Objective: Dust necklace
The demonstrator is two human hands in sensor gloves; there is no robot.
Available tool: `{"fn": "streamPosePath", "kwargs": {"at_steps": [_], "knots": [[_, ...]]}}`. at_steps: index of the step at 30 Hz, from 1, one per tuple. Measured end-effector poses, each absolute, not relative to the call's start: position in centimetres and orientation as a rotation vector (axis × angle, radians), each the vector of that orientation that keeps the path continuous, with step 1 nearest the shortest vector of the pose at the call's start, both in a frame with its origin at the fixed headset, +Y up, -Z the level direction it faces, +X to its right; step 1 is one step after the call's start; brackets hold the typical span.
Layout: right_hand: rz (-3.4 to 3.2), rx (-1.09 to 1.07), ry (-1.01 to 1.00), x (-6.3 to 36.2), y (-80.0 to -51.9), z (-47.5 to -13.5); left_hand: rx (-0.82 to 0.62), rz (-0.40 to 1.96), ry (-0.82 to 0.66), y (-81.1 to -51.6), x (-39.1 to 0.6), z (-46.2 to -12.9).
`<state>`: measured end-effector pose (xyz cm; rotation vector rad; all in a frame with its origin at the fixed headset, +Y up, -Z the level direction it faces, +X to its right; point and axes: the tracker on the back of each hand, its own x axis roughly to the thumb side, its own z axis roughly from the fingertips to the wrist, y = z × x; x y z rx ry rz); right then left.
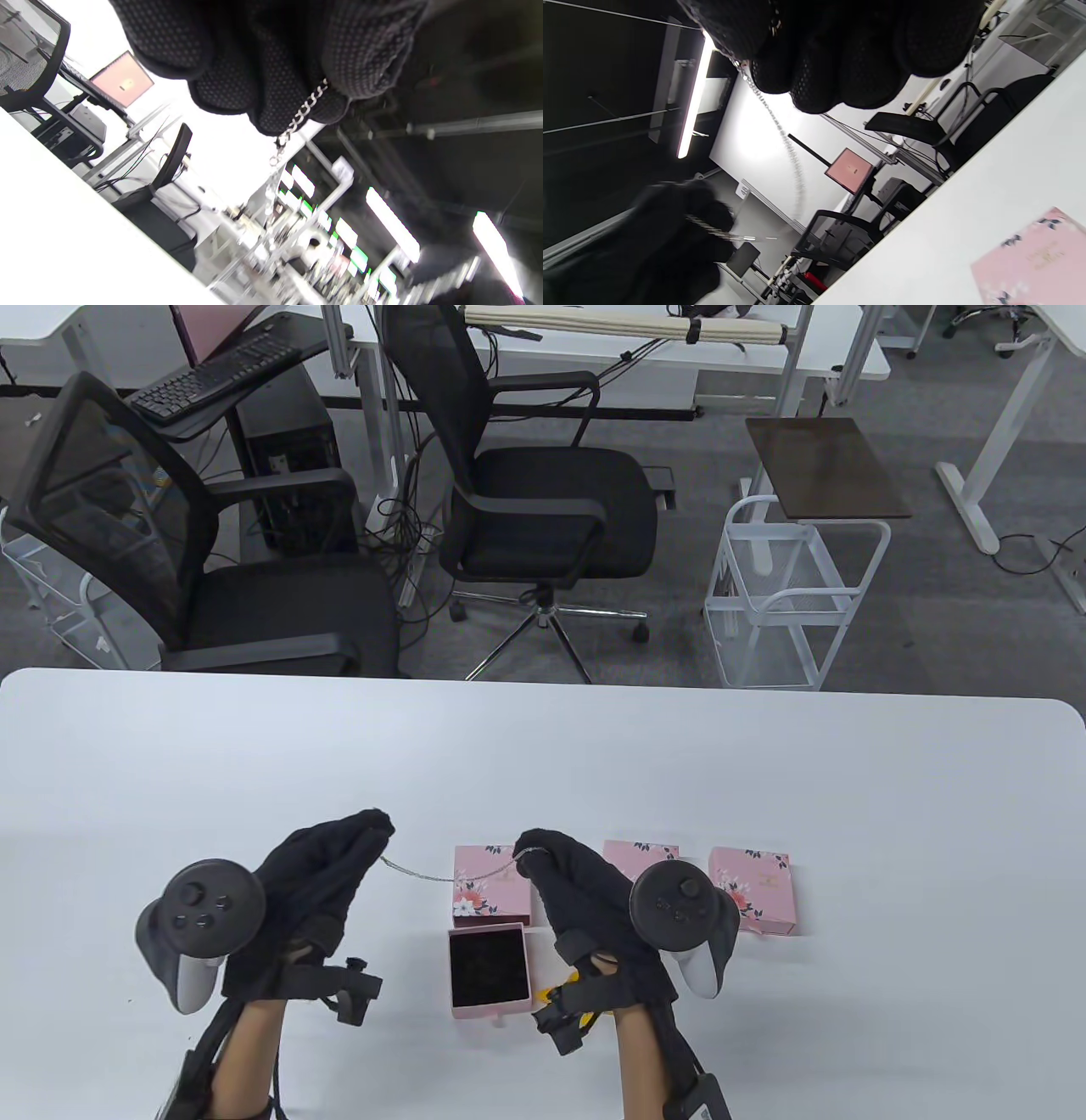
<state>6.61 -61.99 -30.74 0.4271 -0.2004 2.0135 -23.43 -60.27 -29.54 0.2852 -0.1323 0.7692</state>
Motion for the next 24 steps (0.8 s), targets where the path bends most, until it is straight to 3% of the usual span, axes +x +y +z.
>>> {"fn": "streamPosePath", "kwargs": {"at_steps": [4,15,21,24], "knots": [[2.017,0.494,-0.265,5.4,-60.8,-29.6,0.255,0.695,-0.178,-61.3,-21.0,-29.8],[2.07,0.577,-0.312,4.0,-59.6,-28.3,-0.202,0.522,-0.298,-65.6,-16.9,-31.7],[2.075,0.573,-0.329,4.0,-59.6,-28.2,-0.267,0.482,-0.313,-66.1,-16.6,-31.8],[2.114,0.572,-0.334,3.9,-59.6,-28.2,-0.134,0.532,-0.278,-64.5,-17.8,-31.3]]}}
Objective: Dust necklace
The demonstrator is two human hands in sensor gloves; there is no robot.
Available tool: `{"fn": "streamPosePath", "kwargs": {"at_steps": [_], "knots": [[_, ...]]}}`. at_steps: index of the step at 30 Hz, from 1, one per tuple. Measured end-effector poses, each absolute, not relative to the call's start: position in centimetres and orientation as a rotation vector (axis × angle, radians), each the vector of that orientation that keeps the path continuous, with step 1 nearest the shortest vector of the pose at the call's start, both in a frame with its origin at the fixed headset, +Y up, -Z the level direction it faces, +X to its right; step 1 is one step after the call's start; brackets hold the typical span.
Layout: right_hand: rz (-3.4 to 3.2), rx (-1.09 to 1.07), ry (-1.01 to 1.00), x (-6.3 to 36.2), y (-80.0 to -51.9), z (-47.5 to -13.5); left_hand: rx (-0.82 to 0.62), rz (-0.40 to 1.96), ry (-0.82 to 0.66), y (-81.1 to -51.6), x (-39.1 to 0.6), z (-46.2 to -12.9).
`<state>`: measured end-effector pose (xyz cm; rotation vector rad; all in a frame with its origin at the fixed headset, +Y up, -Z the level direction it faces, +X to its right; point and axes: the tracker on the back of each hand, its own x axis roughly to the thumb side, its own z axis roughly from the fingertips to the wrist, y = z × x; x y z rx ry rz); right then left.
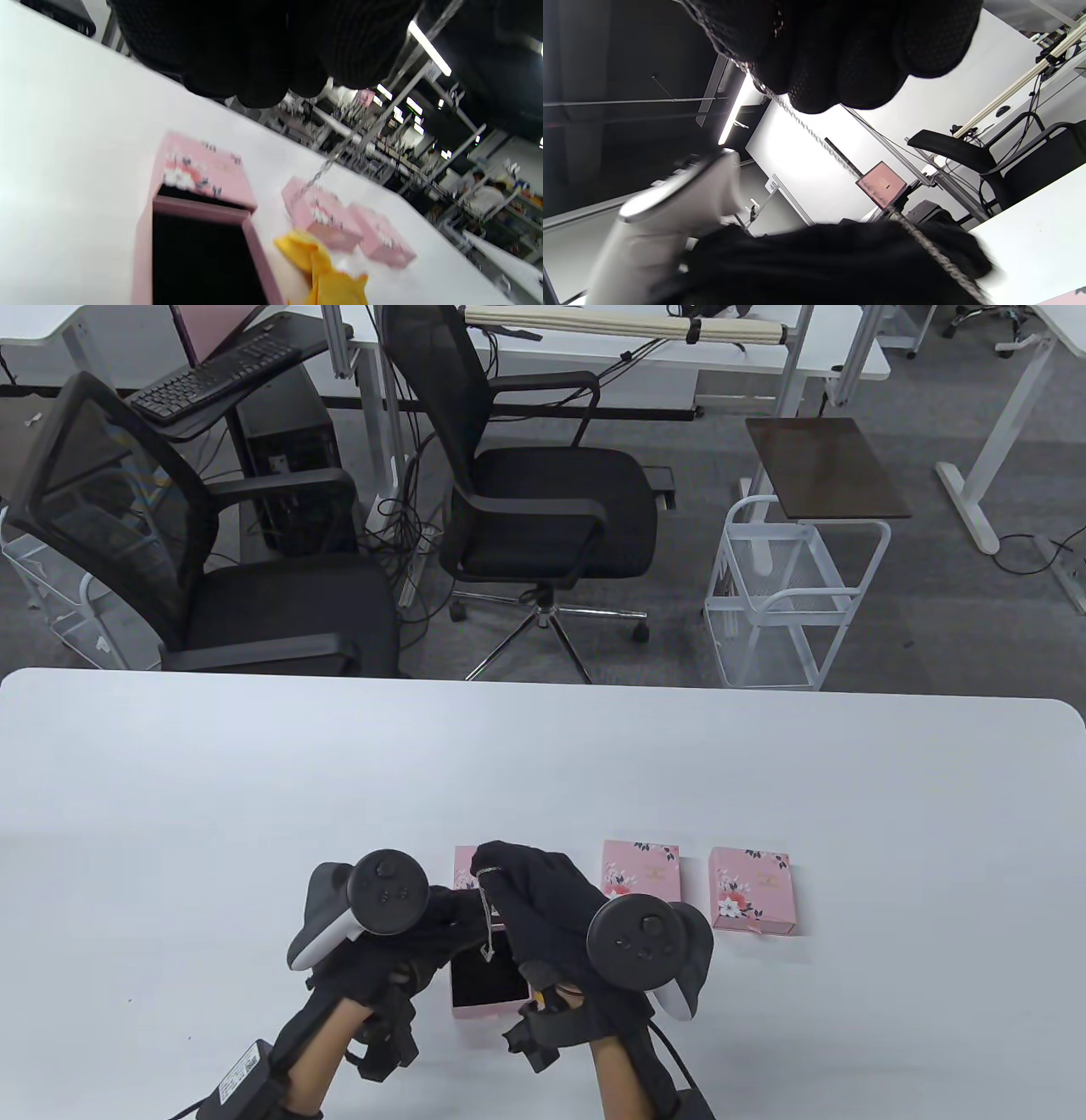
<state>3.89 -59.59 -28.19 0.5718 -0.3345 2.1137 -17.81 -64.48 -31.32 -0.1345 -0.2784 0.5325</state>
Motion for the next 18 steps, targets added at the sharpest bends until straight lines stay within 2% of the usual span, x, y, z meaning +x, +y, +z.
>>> {"fn": "streamPosePath", "kwargs": {"at_steps": [4,7,13,18], "knots": [[2.155,0.561,-0.33,3.8,-59.7,-28.3,0.087,0.793,-0.275,-61.6,-20.2,-29.9],[2.168,0.545,-0.341,3.7,-59.8,-28.3,0.119,1.021,-0.298,-60.6,-21.1,-29.1],[2.211,0.549,-0.385,3.2,-59.7,-27.9,-0.01,0.892,-0.394,-60.8,-19.1,-29.0],[2.209,0.559,-0.373,3.2,-59.7,-28.0,0.058,0.936,-0.381,-61.3,-18.0,-28.8]]}}
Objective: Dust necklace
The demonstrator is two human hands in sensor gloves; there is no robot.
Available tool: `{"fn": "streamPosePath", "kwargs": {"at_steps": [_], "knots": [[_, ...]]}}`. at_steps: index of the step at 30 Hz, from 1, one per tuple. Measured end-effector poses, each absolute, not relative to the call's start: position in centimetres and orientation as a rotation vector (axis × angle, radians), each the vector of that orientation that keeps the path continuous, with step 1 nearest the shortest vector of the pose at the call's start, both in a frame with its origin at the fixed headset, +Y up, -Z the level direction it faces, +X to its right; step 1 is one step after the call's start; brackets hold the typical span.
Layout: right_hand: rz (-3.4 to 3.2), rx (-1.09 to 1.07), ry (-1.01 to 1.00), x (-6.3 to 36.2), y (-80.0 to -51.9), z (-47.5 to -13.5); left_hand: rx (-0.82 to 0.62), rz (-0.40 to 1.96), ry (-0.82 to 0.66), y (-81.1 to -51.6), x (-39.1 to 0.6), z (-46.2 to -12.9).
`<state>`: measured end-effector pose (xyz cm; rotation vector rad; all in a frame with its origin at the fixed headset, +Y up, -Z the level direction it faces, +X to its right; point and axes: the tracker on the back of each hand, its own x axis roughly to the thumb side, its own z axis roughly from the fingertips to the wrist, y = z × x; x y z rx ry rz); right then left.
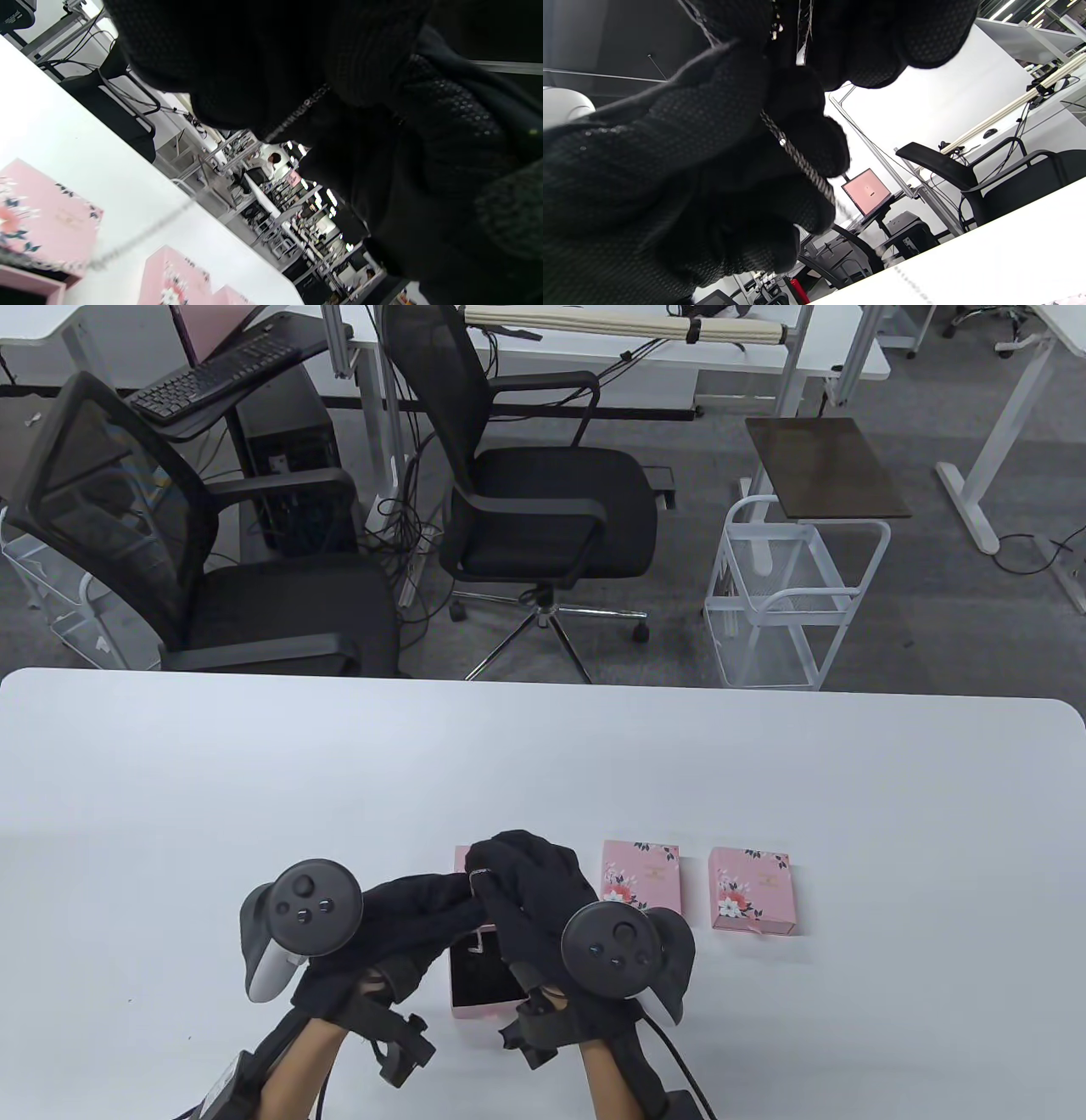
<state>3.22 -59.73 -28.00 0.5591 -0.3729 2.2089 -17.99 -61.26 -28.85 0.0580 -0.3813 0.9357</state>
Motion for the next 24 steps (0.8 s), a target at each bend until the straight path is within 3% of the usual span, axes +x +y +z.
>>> {"fn": "streamPosePath", "kwargs": {"at_steps": [6,11,17,24], "knots": [[2.184,0.496,-0.342,4.2,-60.4,-28.8,-0.026,1.015,-0.449,-60.8,-18.6,-28.9],[2.131,0.486,-0.17,4.1,-61.9,-30.1,-0.112,1.147,-0.48,-61.1,-19.0,-29.3],[2.211,0.512,0.019,3.5,-62.8,-30.7,-0.106,1.326,-0.418,-61.8,-19.7,-29.6],[2.157,0.505,-0.206,3.8,-60.8,-29.2,0.074,1.337,-0.304,-61.3,-21.0,-29.2]]}}
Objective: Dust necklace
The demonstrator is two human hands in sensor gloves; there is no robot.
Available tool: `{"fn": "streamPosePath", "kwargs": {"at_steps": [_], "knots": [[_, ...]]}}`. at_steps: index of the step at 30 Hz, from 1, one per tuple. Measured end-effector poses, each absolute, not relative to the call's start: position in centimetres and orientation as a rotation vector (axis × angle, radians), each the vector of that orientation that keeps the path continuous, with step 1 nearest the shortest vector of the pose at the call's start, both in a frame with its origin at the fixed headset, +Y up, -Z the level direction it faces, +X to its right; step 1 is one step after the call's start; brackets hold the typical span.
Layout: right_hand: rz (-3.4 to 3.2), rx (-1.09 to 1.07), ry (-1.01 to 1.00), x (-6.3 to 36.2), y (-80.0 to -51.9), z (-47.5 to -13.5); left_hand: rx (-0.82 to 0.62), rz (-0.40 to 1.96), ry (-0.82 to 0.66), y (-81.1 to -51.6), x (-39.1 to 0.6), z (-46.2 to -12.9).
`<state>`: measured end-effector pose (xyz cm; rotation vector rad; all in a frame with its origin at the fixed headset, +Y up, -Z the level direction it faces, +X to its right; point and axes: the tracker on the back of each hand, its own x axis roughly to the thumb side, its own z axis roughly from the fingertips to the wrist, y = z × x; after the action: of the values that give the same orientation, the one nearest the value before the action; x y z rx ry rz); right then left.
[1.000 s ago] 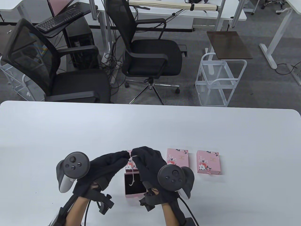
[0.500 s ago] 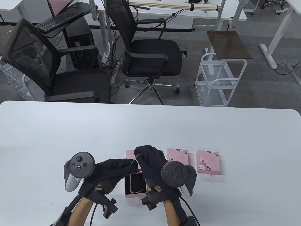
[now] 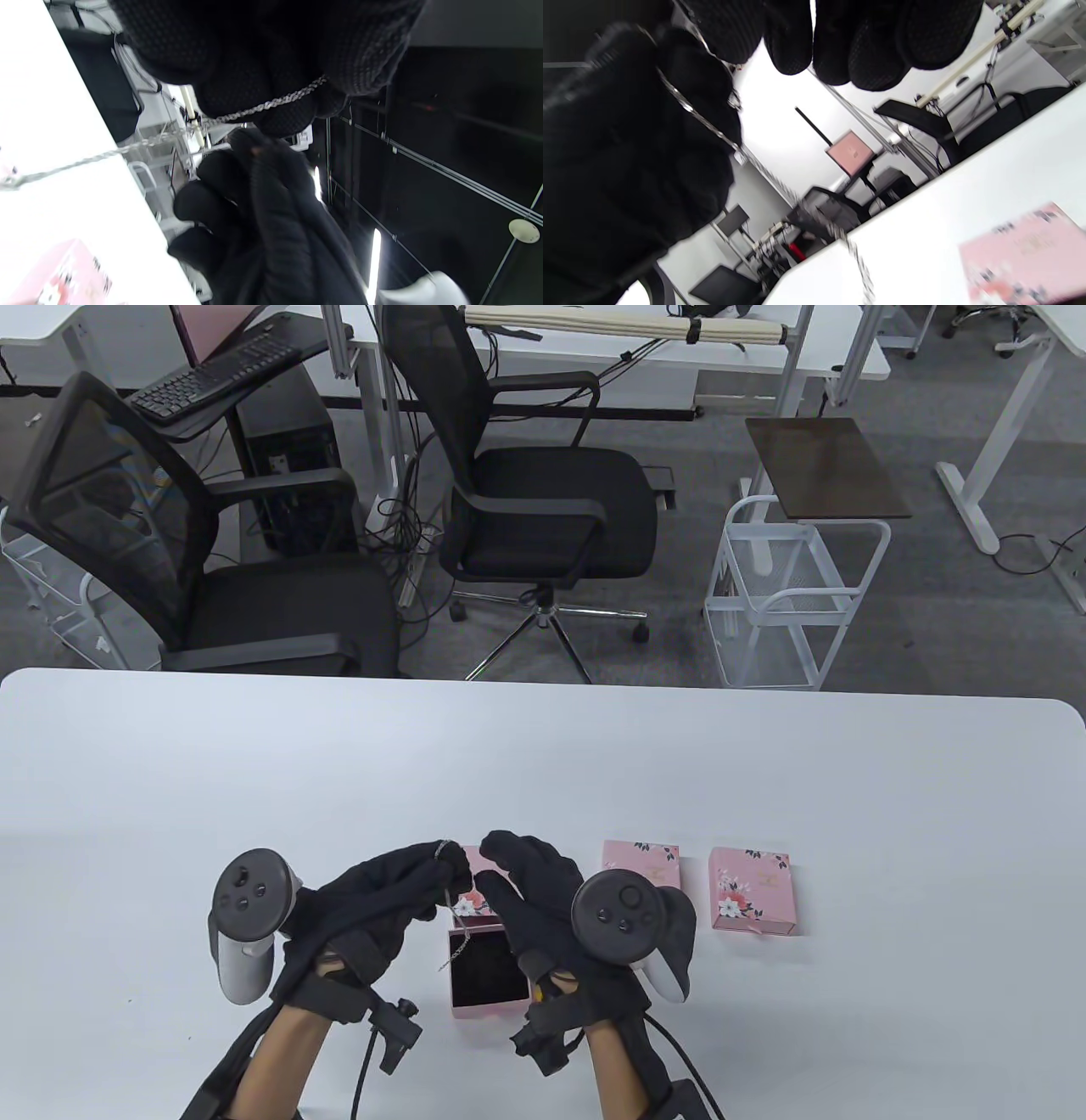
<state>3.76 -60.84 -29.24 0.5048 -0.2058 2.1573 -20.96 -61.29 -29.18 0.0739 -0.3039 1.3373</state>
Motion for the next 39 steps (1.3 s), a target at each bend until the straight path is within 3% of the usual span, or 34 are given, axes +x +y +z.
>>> {"fn": "streamPosePath", "kwargs": {"at_steps": [7,17,27,35,39], "knots": [[2.135,0.553,-0.288,2.5,-59.8,-27.8,0.148,1.303,-0.295,-60.9,-20.8,-28.6],[2.164,0.55,-0.351,0.7,-60.4,-27.4,0.139,1.302,-0.313,-61.4,-19.9,-28.7],[2.208,0.592,-0.294,0.4,-60.5,-27.6,0.094,1.429,-0.217,-61.8,-22.3,-29.6],[2.28,0.637,-0.228,-0.8,-61.2,-27.7,0.16,1.449,-0.257,-60.9,-24.6,-29.8],[2.283,0.652,-0.204,-1.1,-61.5,-27.7,0.303,1.325,-0.23,-60.0,-25.6,-29.2]]}}
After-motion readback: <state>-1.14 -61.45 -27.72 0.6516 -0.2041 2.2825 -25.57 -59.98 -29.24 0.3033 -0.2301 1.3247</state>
